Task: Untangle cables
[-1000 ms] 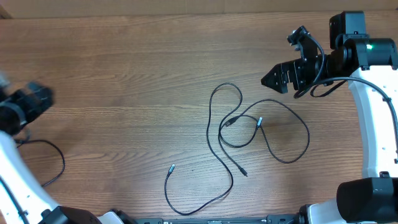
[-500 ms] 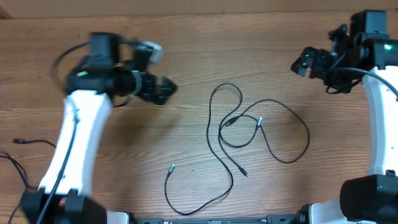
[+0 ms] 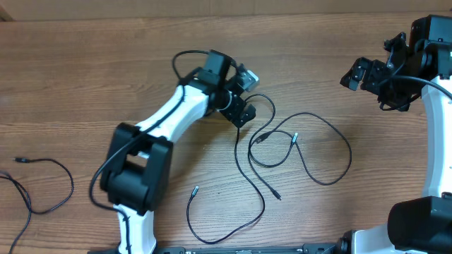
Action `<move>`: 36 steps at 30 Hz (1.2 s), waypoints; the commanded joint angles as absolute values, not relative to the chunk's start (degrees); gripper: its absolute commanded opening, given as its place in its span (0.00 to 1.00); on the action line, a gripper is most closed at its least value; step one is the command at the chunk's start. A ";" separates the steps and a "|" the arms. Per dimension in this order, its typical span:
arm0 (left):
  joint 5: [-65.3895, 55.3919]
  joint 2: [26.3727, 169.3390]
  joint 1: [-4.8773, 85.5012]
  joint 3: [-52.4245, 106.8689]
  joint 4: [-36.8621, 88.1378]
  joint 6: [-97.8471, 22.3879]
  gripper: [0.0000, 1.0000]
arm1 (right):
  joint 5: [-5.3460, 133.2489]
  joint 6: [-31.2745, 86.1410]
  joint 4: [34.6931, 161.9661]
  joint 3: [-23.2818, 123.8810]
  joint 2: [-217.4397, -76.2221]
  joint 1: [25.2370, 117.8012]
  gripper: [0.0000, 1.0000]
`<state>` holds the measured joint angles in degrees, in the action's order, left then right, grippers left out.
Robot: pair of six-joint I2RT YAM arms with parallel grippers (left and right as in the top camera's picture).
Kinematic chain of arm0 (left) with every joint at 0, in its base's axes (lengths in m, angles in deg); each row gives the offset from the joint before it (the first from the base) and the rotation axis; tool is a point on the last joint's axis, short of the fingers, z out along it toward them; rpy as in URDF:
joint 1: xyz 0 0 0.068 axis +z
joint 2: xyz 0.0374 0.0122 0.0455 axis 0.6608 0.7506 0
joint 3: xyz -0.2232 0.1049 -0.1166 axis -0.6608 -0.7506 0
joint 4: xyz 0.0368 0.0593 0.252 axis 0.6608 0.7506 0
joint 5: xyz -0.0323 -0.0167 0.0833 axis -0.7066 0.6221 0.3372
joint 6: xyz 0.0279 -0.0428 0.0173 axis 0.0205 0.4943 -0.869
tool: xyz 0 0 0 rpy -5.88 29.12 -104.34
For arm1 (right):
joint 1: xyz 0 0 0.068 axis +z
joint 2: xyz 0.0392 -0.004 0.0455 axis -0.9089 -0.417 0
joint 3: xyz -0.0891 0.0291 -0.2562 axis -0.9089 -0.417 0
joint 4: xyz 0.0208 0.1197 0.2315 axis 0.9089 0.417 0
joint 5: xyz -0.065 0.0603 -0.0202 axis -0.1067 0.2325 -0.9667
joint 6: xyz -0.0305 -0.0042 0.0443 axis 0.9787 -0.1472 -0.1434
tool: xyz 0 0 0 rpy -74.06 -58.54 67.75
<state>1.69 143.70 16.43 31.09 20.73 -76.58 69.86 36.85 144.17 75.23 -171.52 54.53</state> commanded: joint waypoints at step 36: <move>17.19 149.51 13.72 44.18 25.71 -77.61 0.04 | 69.47 39.94 145.66 74.99 -171.56 54.35 1.00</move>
